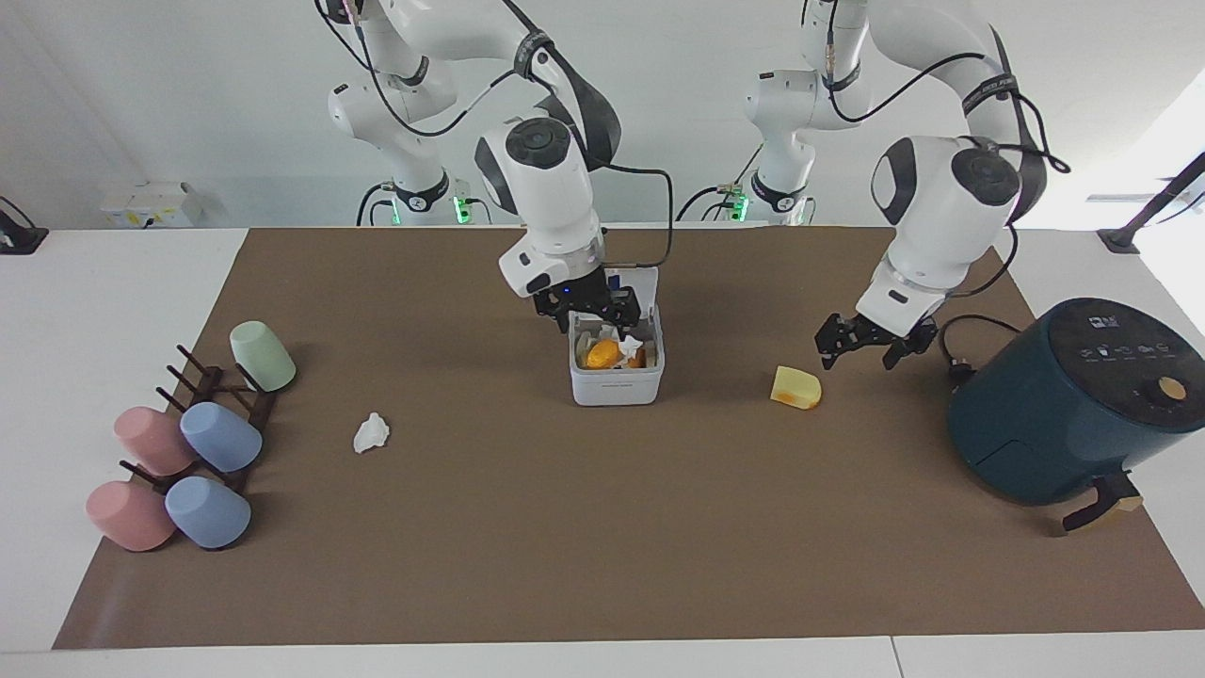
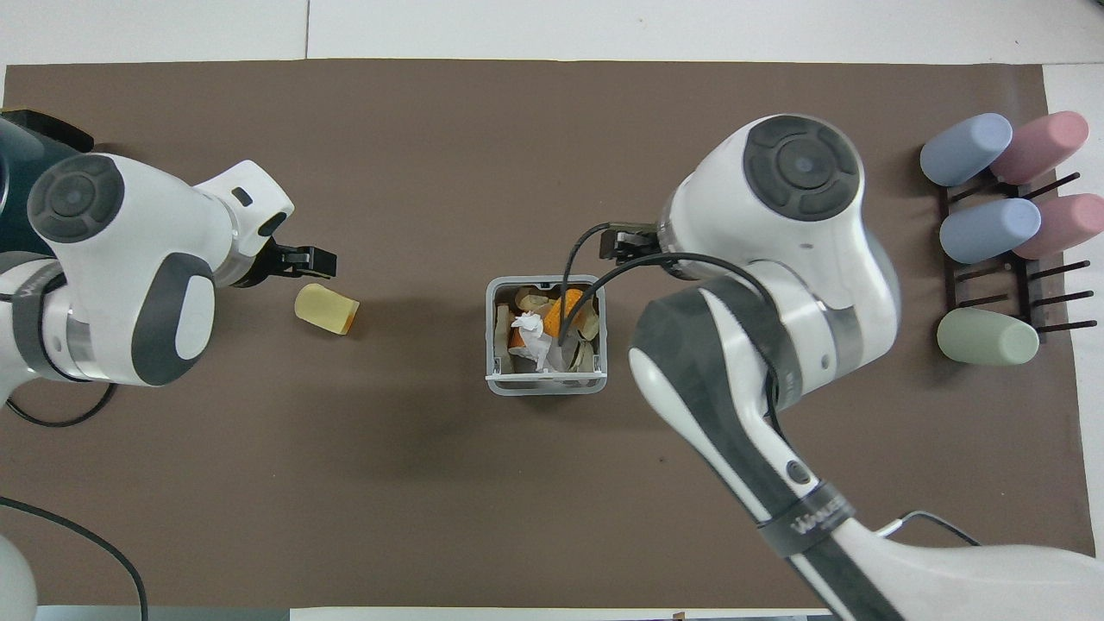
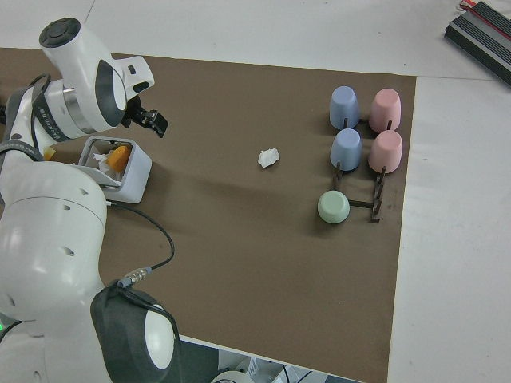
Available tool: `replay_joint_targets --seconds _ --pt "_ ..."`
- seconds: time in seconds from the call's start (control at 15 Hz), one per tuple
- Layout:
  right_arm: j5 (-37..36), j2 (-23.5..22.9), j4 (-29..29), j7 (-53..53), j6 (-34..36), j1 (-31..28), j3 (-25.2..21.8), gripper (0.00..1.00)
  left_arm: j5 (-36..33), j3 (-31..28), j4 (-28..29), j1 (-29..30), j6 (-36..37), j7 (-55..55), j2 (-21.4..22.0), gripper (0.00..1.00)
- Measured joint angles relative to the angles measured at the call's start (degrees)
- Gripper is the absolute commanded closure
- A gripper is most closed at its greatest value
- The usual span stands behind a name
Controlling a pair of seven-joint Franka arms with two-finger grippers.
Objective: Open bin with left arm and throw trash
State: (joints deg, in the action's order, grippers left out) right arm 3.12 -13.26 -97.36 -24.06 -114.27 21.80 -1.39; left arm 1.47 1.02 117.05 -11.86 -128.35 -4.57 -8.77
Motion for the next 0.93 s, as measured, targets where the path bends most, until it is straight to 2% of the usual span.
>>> replay_joint_targets --seconds 0.2,0.27,0.33,0.4,0.6,0.93 --pt "-0.1 -0.3 -0.3 12.5 -0.4 -7.4 -0.1 0.00 0.0 0.0 5.5 -0.1 -5.6 0.0 -0.2 0.00" --pt "-0.1 -0.3 -0.7 14.5 -1.6 -9.0 -0.2 0.00 0.0 0.0 7.1 -0.1 -7.9 0.0 -0.3 0.07" --pt "-0.1 -0.3 -1.9 15.7 -3.9 -10.2 -0.2 0.00 0.0 0.0 8.4 -0.2 -9.9 0.0 -0.4 0.73" --pt "-0.2 -0.3 -3.7 17.2 -7.5 -11.5 -0.2 0.00 0.0 0.0 9.3 -0.6 -11.3 0.0 -0.7 1.00" --pt "-0.2 -0.2 -10.5 25.4 -16.5 -15.2 -0.2 0.00 0.0 0.0 9.8 -2.4 -11.8 -4.3 -1.1 1.00" --pt "-0.3 -1.3 -13.3 30.1 -20.8 -19.2 -0.2 0.00 0.0 0.0 9.0 -4.3 -11.7 -7.3 0.4 1.00"
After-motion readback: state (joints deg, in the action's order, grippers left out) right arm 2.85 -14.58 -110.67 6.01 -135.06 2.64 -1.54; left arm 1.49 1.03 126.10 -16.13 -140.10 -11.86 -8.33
